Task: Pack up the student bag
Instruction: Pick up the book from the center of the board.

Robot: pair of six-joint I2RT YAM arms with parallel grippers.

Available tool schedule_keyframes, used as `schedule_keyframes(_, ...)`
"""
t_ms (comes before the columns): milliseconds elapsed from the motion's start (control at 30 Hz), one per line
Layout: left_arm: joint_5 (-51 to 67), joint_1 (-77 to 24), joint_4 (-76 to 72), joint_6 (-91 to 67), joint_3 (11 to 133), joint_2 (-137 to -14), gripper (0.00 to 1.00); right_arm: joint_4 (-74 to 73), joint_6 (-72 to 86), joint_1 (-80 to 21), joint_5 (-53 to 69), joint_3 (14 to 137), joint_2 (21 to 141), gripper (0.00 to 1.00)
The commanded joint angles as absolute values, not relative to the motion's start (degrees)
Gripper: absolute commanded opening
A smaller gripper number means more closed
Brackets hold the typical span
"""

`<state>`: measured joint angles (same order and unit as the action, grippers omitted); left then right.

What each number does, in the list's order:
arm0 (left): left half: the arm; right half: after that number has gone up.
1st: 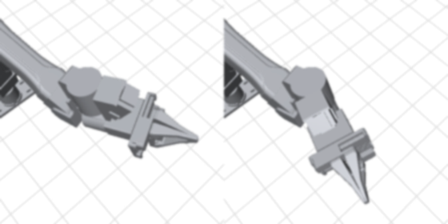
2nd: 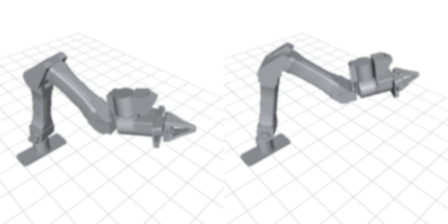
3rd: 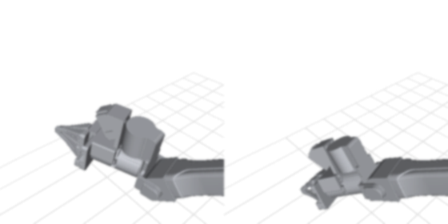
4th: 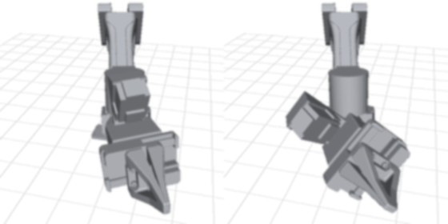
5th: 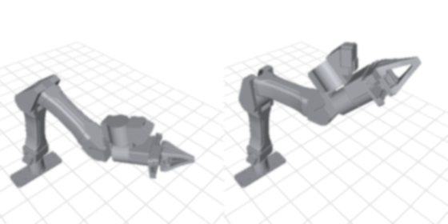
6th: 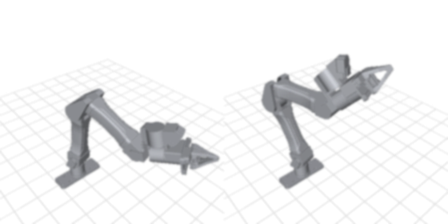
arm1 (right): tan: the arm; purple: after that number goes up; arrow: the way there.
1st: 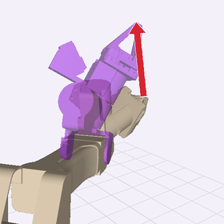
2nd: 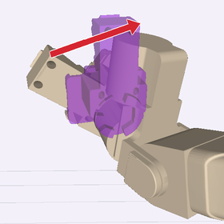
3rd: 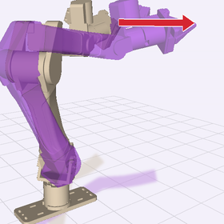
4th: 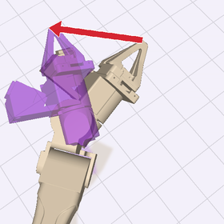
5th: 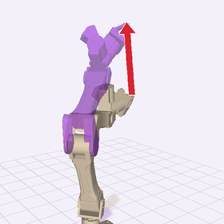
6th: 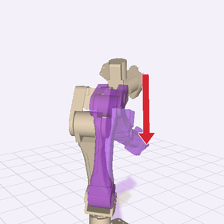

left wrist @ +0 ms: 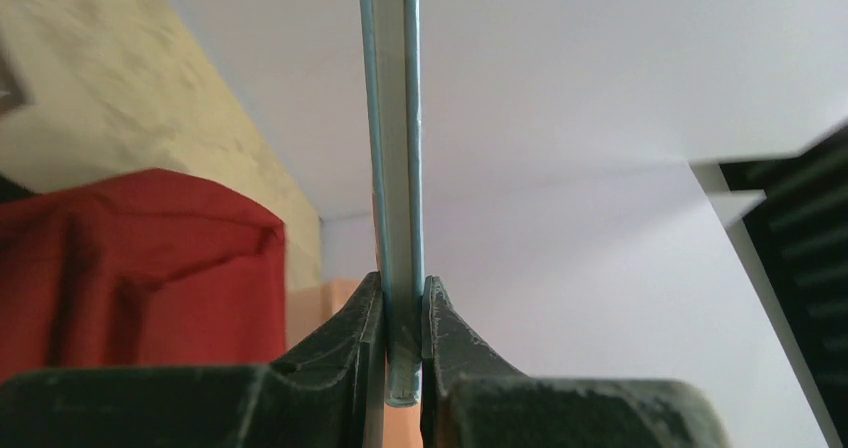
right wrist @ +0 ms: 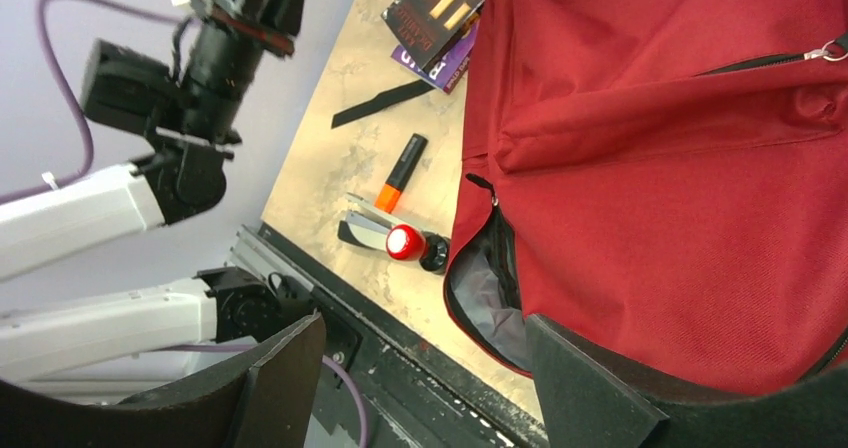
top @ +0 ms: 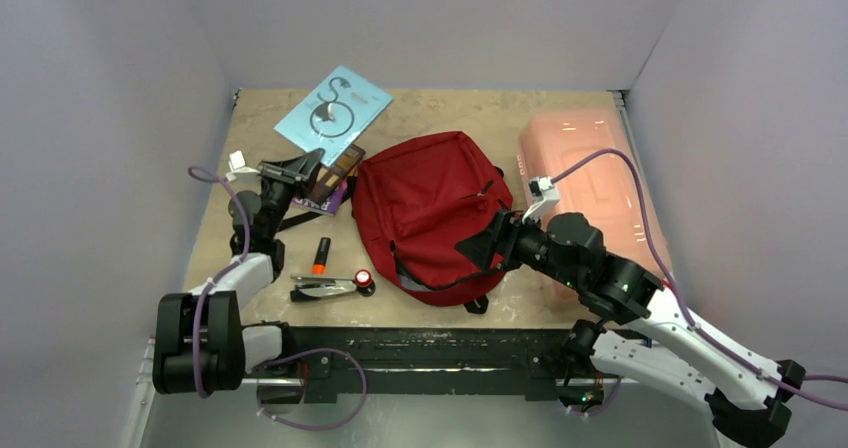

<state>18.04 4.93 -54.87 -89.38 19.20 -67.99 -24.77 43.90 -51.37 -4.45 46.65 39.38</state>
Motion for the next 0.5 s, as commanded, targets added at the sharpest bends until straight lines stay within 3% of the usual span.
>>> schedule_keyframes(0, 30.0, -0.26, -75.32, -91.95, 30.54, -70.29, 0.0, -22.54, 43.4, -51.5, -2.72, 50.99, 40.73, 0.8)
schedule_keyframes(133, 36.21, -5.62, -76.68, -93.36, 35.48, -72.59, 0.0, -23.92, 41.53, -50.74, -3.78, 55.9, 45.0, 0.89)
schedule_keyframes(233, 40.11, -7.6, -80.94, -95.58, 36.69, -74.93, 0.0, -24.85, 38.38, -44.17, 1.15, 62.24, 49.83, 0.91)
schedule_keyframes(333, 43.75, -8.59, -81.56, -96.8, 37.48, -76.61, 0.0, -21.95, 34.64, -31.77, 19.25, 65.62, 54.32, 0.92)
schedule_keyframes(467, 47.15, -9.87, -81.57, -96.69, 38.35, -75.72, 0.0, -21.71, 33.39, -22.37, 34.38, 70.2, 60.47, 0.91)
